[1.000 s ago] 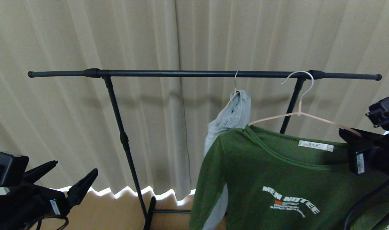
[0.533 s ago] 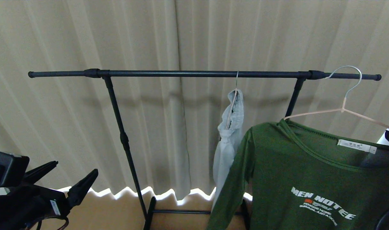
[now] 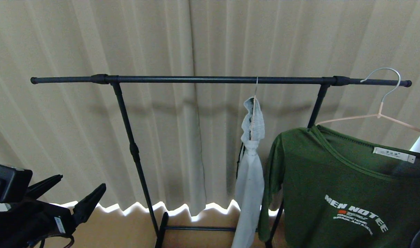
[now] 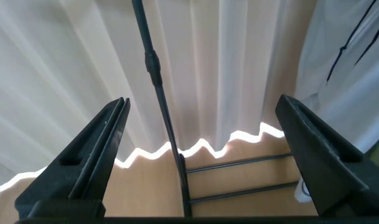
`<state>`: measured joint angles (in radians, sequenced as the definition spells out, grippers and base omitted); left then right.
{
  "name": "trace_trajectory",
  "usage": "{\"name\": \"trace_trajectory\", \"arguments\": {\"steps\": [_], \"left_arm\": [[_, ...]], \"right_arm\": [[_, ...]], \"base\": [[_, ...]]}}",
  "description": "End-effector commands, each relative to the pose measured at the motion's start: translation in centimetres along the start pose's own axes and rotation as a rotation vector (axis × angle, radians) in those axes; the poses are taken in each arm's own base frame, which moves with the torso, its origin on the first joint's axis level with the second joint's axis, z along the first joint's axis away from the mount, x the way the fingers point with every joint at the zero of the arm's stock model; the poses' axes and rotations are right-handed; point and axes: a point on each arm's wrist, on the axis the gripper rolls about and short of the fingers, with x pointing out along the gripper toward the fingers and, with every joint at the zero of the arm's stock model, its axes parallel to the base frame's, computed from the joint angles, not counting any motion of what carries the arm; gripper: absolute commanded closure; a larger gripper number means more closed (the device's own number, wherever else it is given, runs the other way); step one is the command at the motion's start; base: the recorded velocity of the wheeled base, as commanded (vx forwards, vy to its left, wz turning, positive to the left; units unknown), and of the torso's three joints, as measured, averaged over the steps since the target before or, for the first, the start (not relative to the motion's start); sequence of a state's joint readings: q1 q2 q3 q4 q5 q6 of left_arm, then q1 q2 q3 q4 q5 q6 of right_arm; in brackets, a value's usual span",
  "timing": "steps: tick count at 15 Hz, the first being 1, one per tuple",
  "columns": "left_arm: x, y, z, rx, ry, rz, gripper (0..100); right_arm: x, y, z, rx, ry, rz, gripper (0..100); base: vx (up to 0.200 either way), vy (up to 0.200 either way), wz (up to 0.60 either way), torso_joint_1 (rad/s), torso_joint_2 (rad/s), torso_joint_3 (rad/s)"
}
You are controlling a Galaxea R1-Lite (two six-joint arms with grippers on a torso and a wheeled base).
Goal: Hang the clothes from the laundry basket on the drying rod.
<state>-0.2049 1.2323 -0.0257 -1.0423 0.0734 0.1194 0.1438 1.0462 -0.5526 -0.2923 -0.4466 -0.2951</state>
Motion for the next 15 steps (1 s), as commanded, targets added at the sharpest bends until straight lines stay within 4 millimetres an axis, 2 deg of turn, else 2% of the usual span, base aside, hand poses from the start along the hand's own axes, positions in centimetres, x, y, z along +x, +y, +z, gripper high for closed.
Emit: {"name": "trace_trajectory", "arguments": {"steps": [1,6,11,14,15], "left_arm": [[0.0,0.0,0.0,0.001,0.003,-0.001,0],[-0.1,0.0,-0.3,0.003,0.015,-0.002,0],[-0.1,0.0,-0.2,-0.002,0.01,-0.002,0],[0.0,0.0,-0.2,-0.005,0.011,0.0,0],[0.0,0.0,-0.2,-0.005,0.011,0.0,0]], "right_arm": [[0.1,0.1,0.0,-0.004,0.005,0.002,100],[0.2,0.2,-0.2,-0.007,0.011,0.004,100],[0.7,0.6,-0.5,-0.021,0.033,0.02,100],[0.9,1.9,-0.2,-0.043,0.025,0.091,100],[1.1,2.1,-0.1,-0.046,0.025,0.097,100]], "base": [[0.0,-0.2,0.0,0.002,0.0,-0.002],[0.0,-0.2,0.0,0.003,0.0,0.004],[0.0,0.0,0.0,0.0,0.0,0.0],[0.0,0.0,0.0,0.0,0.0,0.0],[0.2,0.0,0.0,0.007,0.0,0.007]]}}
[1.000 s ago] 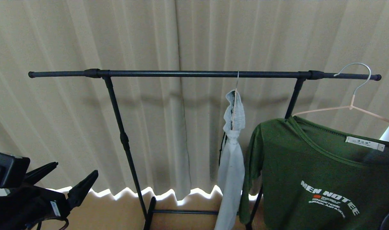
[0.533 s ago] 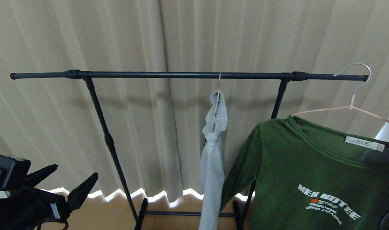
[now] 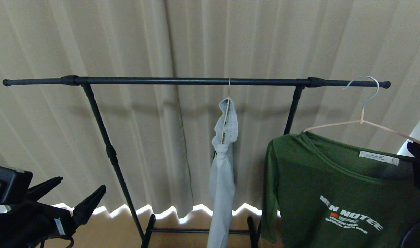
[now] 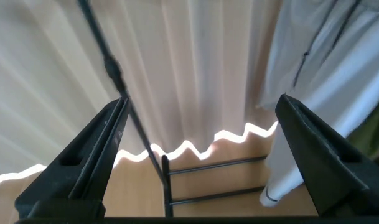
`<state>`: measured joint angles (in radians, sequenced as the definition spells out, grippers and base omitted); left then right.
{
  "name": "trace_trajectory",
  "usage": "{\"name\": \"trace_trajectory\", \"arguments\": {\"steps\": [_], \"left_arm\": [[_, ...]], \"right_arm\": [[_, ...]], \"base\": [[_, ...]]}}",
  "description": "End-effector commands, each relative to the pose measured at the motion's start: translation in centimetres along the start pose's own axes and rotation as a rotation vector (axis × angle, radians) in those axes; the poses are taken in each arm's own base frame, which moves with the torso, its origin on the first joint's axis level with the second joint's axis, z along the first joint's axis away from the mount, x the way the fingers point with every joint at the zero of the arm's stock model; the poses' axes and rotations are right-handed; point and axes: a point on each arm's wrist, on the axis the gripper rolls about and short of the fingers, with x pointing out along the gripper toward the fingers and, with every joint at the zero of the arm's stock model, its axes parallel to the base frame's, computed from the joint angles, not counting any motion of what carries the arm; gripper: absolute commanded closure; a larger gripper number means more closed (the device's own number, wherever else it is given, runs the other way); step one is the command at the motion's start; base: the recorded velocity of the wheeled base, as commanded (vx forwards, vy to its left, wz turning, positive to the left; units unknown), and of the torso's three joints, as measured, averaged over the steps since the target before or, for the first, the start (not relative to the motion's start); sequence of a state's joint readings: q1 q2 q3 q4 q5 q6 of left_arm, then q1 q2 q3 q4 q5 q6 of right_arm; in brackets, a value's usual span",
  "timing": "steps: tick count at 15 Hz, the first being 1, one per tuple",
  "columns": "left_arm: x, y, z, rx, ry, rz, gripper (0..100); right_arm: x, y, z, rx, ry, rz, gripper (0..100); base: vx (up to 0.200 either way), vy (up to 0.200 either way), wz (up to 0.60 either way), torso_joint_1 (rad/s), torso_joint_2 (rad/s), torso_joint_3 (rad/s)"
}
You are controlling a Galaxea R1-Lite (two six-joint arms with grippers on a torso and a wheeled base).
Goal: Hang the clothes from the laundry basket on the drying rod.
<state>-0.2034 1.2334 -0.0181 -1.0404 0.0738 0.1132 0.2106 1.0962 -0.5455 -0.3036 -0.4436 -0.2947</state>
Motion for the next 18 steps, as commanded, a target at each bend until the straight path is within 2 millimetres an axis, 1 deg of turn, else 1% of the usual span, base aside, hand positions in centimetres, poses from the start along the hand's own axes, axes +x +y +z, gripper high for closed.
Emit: {"name": "trace_trajectory", "arguments": {"steps": [1,3,6,10,12,16,18], "left_arm": [[0.0,0.0,0.0,0.0,0.0,-0.001,0],[0.0,0.0,0.0,0.001,0.001,-0.001,0],[0.0,0.0,0.0,0.001,0.003,-0.001,0],[-0.1,0.0,-0.2,0.007,0.004,-0.003,0],[-0.2,-0.1,-0.1,0.007,0.001,-0.004,0],[-0.3,0.0,0.1,0.006,-0.014,-0.004,0],[-0.4,0.0,0.2,0.006,-0.023,-0.003,0]], "right_arm": [[0.7,0.7,0.1,-0.016,0.017,0.023,100],[1.2,0.9,0.1,-0.021,0.029,0.025,100],[1.4,1.0,0.1,-0.025,0.035,0.026,100],[1.6,1.1,0.2,-0.028,0.038,0.028,100],[2.4,1.4,0.8,-0.032,0.047,0.021,100],[4.1,3.0,2.2,-0.052,0.051,0.014,100],[5.6,4.0,2.8,-0.066,0.07,-0.002,100]], "base": [[0.2,0.0,0.0,-0.002,0.0,0.012],[0.2,0.0,0.0,-0.005,0.0,0.005],[0.2,0.0,0.0,0.007,0.0,0.001],[0.0,0.0,0.0,0.0,0.0,0.0],[0.0,0.0,0.0,0.0,0.0,0.0],[0.0,0.0,0.0,0.0,0.0,0.0],[0.0,0.0,0.0,0.0,0.0,0.0]]}}
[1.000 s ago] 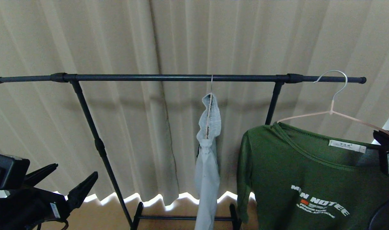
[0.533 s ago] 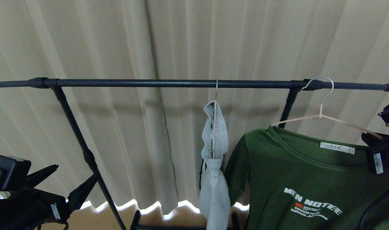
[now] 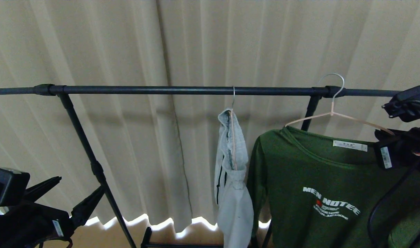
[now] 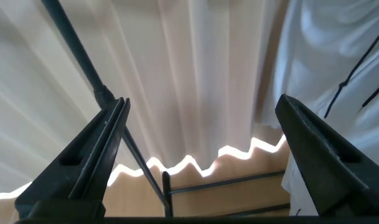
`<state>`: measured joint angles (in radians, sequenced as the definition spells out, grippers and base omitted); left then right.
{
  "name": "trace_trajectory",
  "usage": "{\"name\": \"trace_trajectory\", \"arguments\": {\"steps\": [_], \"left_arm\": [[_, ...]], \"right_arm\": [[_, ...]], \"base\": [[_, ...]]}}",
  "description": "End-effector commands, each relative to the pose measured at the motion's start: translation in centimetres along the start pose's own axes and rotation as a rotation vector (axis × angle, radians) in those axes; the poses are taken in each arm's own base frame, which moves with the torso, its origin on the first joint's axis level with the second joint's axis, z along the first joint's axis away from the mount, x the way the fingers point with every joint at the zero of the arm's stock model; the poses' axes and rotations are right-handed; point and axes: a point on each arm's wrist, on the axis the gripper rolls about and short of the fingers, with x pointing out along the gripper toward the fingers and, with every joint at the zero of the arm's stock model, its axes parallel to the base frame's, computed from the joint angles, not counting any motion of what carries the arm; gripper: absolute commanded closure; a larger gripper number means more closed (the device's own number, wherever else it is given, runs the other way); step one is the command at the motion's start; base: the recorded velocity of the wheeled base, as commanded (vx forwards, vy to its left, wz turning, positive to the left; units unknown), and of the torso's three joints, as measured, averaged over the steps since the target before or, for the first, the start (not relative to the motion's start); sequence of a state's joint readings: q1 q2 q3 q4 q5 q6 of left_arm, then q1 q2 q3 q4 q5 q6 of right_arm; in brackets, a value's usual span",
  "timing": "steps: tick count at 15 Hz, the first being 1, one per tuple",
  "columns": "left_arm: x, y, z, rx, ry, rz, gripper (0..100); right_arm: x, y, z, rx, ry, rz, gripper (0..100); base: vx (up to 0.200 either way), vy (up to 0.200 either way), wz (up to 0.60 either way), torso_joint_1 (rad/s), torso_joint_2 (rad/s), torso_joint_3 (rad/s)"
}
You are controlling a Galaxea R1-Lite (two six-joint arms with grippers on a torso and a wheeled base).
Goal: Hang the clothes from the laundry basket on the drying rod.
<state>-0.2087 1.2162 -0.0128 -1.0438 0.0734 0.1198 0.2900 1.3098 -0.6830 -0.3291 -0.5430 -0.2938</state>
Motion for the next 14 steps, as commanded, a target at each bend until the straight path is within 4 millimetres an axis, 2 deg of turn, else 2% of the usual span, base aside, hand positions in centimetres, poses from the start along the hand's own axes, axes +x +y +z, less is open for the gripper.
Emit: {"name": "trace_trajectory", "arguments": {"steps": [1,4,8,14], "left_arm": [[-0.1,0.0,0.1,-0.001,-0.009,0.001,0],[-0.1,0.0,0.1,-0.001,-0.011,0.002,0],[-0.2,0.1,0.2,-0.002,-0.015,0.004,0],[-0.2,0.0,0.1,-0.001,-0.011,0.002,0]], "right_arm": [[2.2,1.8,0.1,-0.044,0.057,0.002,100],[3.7,3.1,0.6,-0.065,0.081,-0.008,100],[5.0,3.6,1.7,-0.042,0.052,-0.026,100],[6.1,4.2,2.3,-0.035,0.045,-0.052,100]], "base": [[0.0,0.0,0.0,0.0,0.0,0.0],[0.0,0.0,0.0,0.0,0.0,0.0],[0.0,0.0,0.0,0.0,0.0,0.0],[0.0,0.0,0.0,0.0,0.0,0.0]]}}
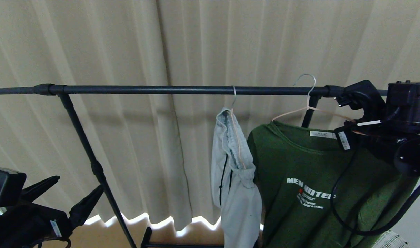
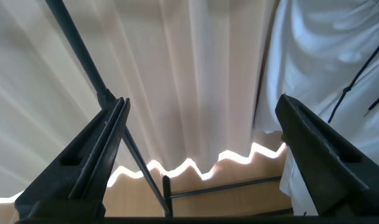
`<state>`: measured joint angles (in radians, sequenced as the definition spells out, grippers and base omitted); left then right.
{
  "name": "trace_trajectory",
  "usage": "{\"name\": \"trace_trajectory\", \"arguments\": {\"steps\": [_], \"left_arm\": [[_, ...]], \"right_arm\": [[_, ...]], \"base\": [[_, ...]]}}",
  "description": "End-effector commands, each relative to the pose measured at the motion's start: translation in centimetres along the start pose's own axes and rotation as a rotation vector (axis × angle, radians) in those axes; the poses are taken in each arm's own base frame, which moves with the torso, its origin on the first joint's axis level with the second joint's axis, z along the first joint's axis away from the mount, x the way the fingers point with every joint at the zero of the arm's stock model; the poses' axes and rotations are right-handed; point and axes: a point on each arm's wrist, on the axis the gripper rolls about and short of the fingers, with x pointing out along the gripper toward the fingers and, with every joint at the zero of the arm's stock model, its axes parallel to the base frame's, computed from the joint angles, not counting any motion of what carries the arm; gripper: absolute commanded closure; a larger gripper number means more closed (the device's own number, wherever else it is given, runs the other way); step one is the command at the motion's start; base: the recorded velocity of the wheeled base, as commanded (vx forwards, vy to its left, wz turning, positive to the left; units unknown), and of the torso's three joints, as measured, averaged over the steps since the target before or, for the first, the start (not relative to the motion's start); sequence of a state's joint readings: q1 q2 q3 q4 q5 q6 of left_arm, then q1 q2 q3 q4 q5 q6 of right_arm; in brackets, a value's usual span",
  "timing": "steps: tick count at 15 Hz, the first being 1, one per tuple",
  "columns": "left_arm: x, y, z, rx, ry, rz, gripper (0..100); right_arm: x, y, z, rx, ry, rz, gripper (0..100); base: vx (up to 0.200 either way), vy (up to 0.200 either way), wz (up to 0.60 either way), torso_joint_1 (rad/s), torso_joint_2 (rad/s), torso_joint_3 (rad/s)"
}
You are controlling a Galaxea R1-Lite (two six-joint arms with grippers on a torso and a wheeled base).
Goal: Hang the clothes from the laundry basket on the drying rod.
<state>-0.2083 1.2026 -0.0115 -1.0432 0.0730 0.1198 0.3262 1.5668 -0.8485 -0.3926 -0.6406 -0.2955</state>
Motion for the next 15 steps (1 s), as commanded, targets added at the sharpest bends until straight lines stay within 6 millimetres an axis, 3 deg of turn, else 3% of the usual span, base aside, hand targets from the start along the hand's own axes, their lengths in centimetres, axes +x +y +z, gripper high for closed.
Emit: {"name": "trace_trajectory", "arguments": {"steps": [1,5,9,10,15], "left_arm": [[0.0,0.0,0.0,0.0,0.0,0.002,0],[0.0,0.0,0.0,-0.001,0.0,0.003,0],[0.0,0.0,0.0,-0.001,0.0,0.002,0],[0.0,0.0,0.0,-0.001,-0.002,0.002,0],[0.0,0.0,0.0,-0.002,0.001,0.003,0]], "right_arm": [[0.7,0.7,-0.1,-0.013,0.015,0.003,100],[0.9,2.0,0.2,-0.029,0.012,0.014,100],[0.8,2.2,0.1,-0.036,0.018,0.019,100],[0.8,2.2,0.1,-0.038,0.02,0.019,0],[0.6,2.1,0.2,-0.019,0.004,0.027,0]], "base": [[0.0,0.0,0.0,0.0,0.0,0.0],[0.0,0.0,0.0,0.0,0.0,0.0],[0.0,0.0,0.0,0.0,0.0,0.0],[0.0,0.0,0.0,0.0,0.0,0.0],[0.0,0.0,0.0,0.0,0.0,0.0]]}}
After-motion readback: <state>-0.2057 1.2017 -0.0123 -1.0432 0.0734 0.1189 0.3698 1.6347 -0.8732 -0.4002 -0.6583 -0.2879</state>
